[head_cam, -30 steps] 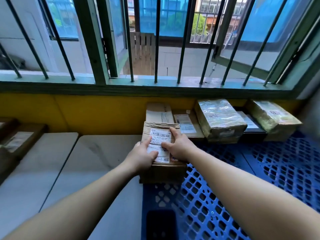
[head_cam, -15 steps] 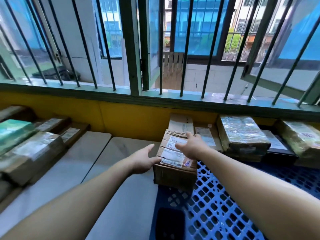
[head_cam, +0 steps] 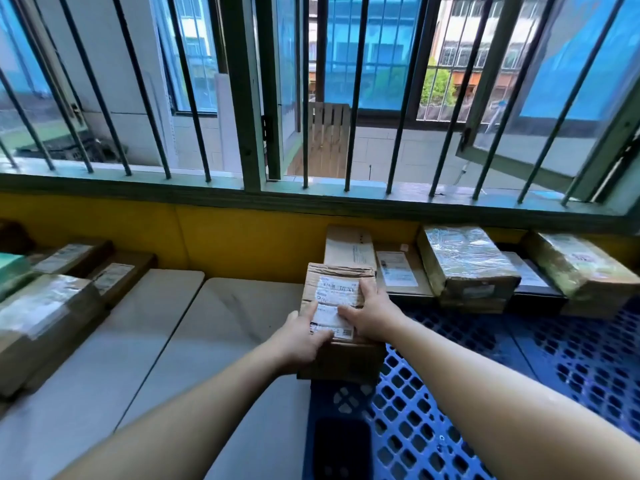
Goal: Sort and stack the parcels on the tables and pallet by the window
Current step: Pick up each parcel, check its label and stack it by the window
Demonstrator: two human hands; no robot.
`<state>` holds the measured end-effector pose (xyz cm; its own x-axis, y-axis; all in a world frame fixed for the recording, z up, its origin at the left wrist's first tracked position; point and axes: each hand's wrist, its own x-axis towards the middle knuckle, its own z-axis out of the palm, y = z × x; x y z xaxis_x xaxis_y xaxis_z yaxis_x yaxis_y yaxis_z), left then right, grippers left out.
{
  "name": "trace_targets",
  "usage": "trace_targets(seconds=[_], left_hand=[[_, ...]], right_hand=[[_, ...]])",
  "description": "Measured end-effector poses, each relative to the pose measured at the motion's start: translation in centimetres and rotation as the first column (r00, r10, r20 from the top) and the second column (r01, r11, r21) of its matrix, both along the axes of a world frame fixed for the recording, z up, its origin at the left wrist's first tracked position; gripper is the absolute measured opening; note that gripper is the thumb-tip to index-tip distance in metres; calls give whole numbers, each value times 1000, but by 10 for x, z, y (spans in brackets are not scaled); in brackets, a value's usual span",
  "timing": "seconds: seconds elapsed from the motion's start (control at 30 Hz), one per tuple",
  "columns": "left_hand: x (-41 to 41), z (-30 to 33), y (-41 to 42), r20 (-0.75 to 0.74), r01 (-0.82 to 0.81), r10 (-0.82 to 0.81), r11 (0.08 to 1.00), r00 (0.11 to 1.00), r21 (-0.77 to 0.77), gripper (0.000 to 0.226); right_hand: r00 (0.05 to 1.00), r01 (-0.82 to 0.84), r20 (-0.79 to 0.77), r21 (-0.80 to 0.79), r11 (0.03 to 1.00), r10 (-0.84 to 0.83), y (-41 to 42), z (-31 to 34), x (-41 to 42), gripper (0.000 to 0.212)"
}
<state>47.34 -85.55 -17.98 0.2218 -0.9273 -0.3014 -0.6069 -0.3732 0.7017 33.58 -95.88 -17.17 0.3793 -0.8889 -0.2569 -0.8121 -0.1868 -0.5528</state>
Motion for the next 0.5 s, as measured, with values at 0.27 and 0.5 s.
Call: trace_targets(seconds=[0.27, 0.5], left_hand=[[-9, -6, -32, 19, -7, 7, 1000, 1000, -16, 70], [-13, -3, -36, 15, 8, -9, 1000, 1000, 29, 72]], right_hand=[[1000, 21, 15, 28, 999, -21, -29, -3, -12, 89], [1000, 24, -15, 22, 999, -23, -34, -6, -17, 87]])
